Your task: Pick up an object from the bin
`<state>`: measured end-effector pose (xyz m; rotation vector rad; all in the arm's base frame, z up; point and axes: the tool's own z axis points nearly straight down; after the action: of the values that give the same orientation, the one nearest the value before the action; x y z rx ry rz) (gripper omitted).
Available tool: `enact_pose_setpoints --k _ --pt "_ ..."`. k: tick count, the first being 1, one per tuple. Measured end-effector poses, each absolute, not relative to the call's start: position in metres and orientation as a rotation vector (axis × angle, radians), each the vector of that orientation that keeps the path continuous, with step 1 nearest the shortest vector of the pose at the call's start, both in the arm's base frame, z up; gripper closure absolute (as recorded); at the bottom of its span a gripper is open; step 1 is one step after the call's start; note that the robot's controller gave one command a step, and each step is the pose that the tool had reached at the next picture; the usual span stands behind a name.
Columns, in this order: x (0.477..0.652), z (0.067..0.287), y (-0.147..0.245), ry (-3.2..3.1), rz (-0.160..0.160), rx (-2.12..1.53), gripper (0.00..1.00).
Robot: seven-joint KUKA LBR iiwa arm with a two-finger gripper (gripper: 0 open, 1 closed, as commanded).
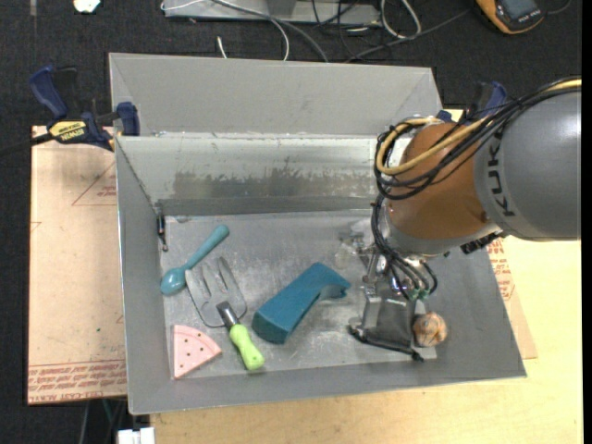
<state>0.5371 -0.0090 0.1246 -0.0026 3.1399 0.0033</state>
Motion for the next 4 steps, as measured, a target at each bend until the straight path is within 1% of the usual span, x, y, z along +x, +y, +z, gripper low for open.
enact_pose_setpoints --k 1,2,3,4 --pt "0.523 0.103 -0.018 3.121 0.001 -0.308 0.0" --pt "0.501 0.076 -0.049 3.125 0.003 -0.101 0.0" --pt "0.513 0.082 -0.001 3.127 -0.001 -0.195 0.0" --pt "0.515 0.082 -0.023 3.13 0.007 -0.157 0.0"
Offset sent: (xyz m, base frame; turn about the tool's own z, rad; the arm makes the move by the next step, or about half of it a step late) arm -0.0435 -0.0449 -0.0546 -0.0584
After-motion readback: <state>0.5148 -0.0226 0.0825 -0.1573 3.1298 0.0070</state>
